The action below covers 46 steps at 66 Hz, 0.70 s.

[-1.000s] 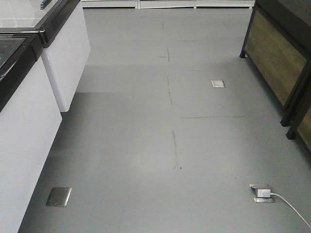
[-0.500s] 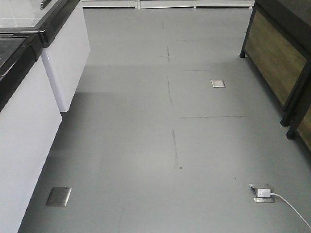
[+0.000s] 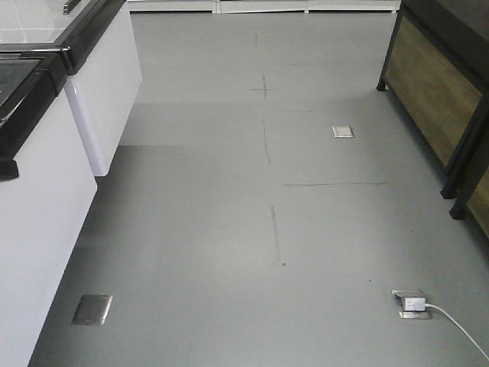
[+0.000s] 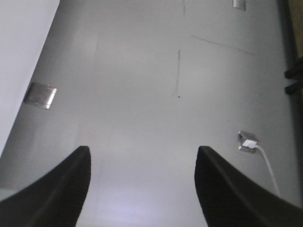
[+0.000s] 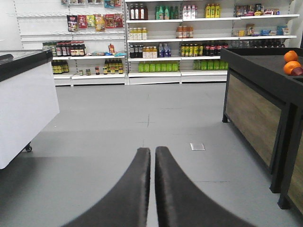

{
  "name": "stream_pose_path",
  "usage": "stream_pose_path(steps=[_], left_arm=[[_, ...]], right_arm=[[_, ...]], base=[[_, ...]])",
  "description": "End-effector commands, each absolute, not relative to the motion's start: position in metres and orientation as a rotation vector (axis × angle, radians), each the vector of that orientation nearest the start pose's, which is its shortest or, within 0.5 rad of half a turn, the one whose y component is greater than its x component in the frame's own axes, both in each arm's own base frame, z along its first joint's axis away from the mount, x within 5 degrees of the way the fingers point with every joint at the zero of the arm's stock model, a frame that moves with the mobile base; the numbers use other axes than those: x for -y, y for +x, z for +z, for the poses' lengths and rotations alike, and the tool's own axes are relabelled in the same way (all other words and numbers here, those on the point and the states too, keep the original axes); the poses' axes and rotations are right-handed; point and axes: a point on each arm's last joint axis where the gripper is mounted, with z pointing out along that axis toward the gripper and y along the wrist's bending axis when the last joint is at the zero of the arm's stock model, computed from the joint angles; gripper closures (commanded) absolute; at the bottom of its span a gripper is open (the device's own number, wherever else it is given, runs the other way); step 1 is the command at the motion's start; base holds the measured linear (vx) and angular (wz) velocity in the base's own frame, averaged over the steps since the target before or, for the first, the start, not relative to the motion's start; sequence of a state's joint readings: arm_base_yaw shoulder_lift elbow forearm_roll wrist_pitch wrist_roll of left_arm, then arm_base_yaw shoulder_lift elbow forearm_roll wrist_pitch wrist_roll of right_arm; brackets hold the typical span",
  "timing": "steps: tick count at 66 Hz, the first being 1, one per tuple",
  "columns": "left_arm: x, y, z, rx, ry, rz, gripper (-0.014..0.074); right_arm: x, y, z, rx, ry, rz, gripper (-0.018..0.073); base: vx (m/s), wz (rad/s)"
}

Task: Left arm holds basket, right arm returns cookies

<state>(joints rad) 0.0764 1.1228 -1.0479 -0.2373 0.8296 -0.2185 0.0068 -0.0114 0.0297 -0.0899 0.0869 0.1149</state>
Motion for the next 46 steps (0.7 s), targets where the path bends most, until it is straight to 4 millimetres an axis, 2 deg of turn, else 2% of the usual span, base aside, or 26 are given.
stream_pose_path(steps=[1, 7, 14, 28, 38, 46], left_arm=[[-0.017, 0.23, 0.388, -2.202, -0.538, -0.423, 0.0136], [-0.04, 0.226, 0.408, -2.128, -0.605, -0.437, 0.0136], [-0.072, 0.217, 0.429, -2.037, -0.772, -0.472, 0.0136], [-0.119, 0.189, 0.456, -1.84, -0.985, -0.451, 0.0136], [-0.149, 0.172, 0.458, -1.715, -1.097, -0.411, 0.0136], [-0.172, 0.167, 0.455, -1.624, -1.165, -0.483, 0.0136]], right_arm=[[0.0, 0.056, 0.198, -1.52, 0.013, 0.01, 0.057], [0.0, 0.056, 0.198, -1.52, 0.013, 0.01, 0.057], [0.0, 0.056, 0.198, -1.52, 0.013, 0.01, 0.057], [0.0, 0.056, 0.198, -1.52, 0.013, 0.01, 0.057], [0.0, 0.056, 0.198, -1.52, 0.013, 0.01, 0.057], [0.0, 0.056, 0.198, -1.52, 0.013, 0.01, 0.057]], base=[[0.0, 0.0], [0.0, 0.0], [0.0, 0.0], [0.0, 0.0], [0.0, 0.0], [0.0, 0.0]])
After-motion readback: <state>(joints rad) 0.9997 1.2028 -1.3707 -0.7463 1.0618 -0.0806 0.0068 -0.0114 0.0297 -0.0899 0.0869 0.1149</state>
